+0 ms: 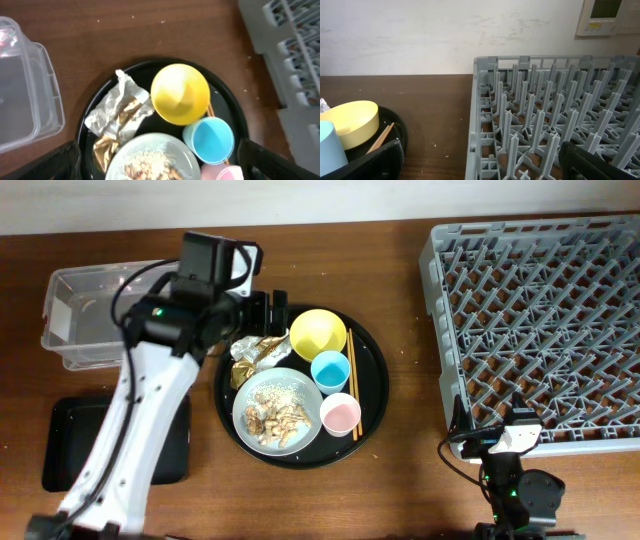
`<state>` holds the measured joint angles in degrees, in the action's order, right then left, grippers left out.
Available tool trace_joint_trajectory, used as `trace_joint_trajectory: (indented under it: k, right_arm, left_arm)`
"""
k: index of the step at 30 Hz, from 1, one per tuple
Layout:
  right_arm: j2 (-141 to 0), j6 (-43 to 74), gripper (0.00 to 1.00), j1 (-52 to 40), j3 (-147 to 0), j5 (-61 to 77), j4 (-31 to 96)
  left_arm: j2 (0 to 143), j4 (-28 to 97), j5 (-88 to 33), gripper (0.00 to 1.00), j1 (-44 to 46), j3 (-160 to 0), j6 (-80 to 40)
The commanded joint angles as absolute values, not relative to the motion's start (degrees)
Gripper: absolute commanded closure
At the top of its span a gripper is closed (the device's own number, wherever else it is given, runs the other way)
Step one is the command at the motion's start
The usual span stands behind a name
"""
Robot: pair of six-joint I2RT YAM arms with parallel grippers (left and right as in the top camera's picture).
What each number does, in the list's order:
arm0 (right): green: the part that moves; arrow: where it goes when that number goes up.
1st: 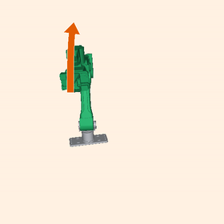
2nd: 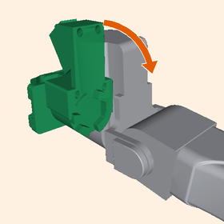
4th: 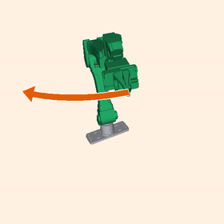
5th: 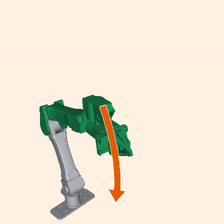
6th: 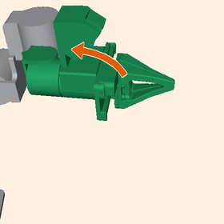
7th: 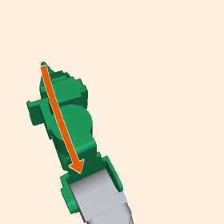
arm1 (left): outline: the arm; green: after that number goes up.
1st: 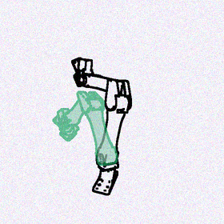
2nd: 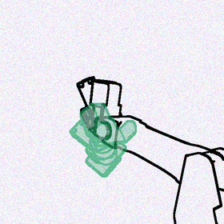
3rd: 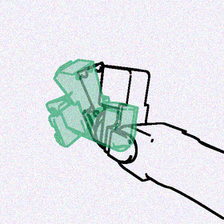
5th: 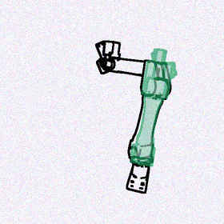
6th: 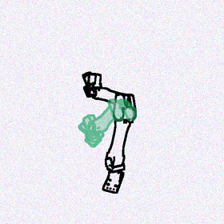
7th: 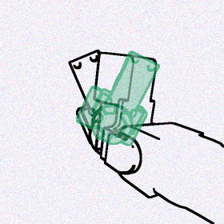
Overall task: Sort waste into correct bins and load items into the dishwasher rack
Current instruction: 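Reach the left gripper to the crumpled foil wrapper on the tray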
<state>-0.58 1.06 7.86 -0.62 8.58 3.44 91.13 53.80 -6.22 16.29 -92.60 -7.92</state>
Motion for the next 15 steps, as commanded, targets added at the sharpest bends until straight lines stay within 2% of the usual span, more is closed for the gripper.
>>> trace_joint_trajectory:
  k: [1, 11, 12, 13, 14, 15]
  right_arm:
    - [-0.2, 0.8, 0.02, 8.2, -0.3, 8.3, 3.8]
    - [-0.2, 0.8, 0.02, 8.2, -0.3, 8.3, 3.8]
    - [-0.2, 0.8, 0.02, 8.2, -0.3, 8.3, 3.8]
    - [-0.2, 0.8, 0.02, 8.2, -0.3, 8.3, 3.8]
    - [-0.2, 0.8, 0.02, 8.2, -0.3, 8.3, 3.8]
    - [-0.2, 0.8, 0.02, 8.2, -0.3, 8.3, 3.8]
  left_arm:
    - [97.1, 53.6, 2.2, 0.01, 16.5, -93.5, -6.5]
    - [113.1, 39.5, 9.9, 0.01, 16.4, -93.5, -8.5]
    - [115.1, 38.8, 10.0, 0.09, 16.4, -93.5, -9.5]
    - [116.5, 37.9, 10.0, 0.24, 16.4, -93.5, -9.6]
    - [118.1, 36.5, 10.0, 0.35, 16.4, -93.5, -9.6]
    - [119.3, 35.5, 9.9, 0.35, 16.4, -93.5, -10.7]
